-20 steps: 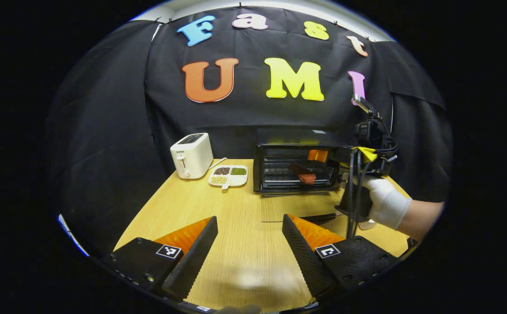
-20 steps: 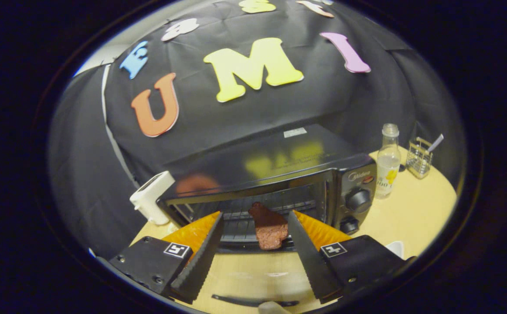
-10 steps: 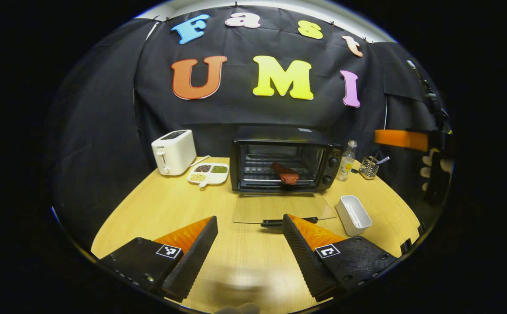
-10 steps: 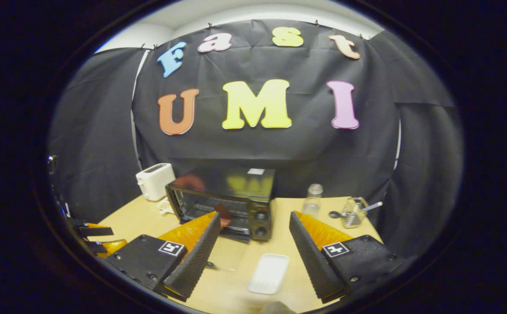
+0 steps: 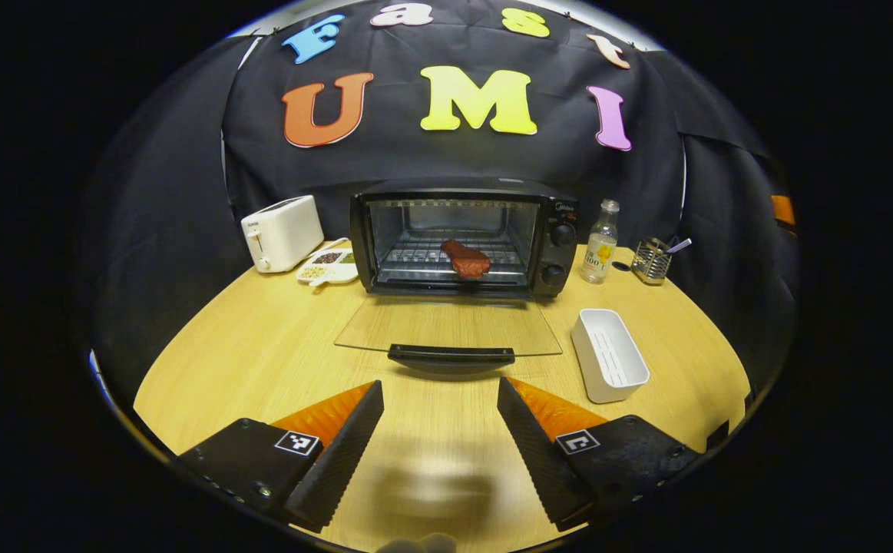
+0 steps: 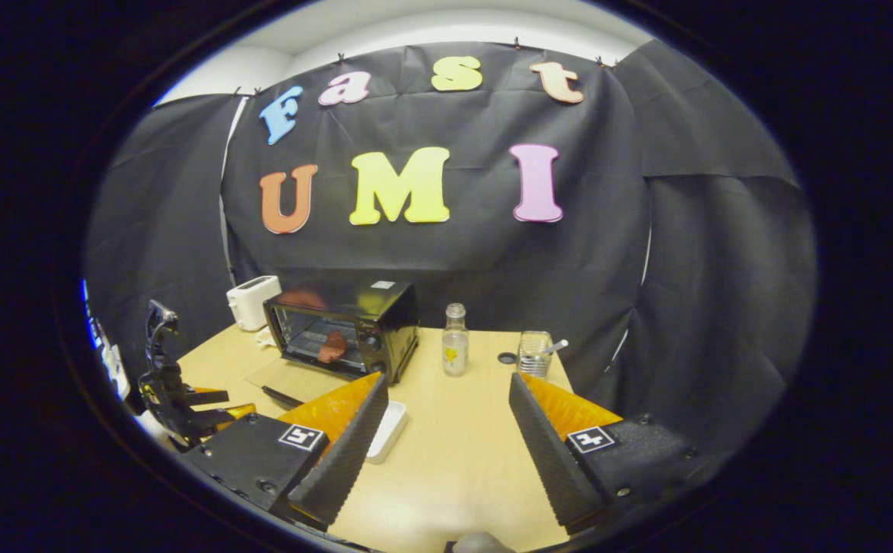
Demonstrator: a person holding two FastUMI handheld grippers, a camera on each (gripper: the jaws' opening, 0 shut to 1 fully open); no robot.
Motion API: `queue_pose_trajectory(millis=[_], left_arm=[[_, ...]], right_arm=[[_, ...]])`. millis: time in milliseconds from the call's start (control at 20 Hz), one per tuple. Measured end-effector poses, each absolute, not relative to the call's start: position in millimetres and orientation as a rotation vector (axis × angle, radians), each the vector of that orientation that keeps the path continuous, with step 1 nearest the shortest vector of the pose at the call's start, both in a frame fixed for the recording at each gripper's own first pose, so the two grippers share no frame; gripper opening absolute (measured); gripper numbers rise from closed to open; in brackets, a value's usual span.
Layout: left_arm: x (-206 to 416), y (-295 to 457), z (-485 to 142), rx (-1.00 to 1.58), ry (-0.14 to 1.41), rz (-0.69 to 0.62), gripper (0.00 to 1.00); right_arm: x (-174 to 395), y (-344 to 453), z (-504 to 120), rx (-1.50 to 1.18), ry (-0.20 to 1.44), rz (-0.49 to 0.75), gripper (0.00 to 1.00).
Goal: Open the electric oven with the left hand, put the food in, and close the electric oven.
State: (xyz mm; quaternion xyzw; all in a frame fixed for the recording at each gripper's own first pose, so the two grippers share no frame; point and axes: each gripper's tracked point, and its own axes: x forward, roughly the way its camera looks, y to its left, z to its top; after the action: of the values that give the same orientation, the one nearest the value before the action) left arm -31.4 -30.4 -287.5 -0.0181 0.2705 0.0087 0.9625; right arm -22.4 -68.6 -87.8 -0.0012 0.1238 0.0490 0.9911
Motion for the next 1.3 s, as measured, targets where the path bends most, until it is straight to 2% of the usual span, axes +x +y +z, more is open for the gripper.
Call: queue_pose_trajectory(millis=[250,750,1300], left_arm=[[-15.1,-47.5,-319.2,-0.023,0.588,-0.004,0.96],[39.0,-36.3,-368.9,0.0,0.632,-0.061,0.96],[51.3,-29.7,-365.8,0.014,0.627,-0.072,0.97]], right_arm=[[-32.6,-89.0,-85.6,0.005,0.262,0.047,0.98],[-48.2,-73.4,-72.4,0.029,0.267,-0.125,0.98],[-55.7,-60.4,-72.2,0.009,0.283,-0.181,0.98]])
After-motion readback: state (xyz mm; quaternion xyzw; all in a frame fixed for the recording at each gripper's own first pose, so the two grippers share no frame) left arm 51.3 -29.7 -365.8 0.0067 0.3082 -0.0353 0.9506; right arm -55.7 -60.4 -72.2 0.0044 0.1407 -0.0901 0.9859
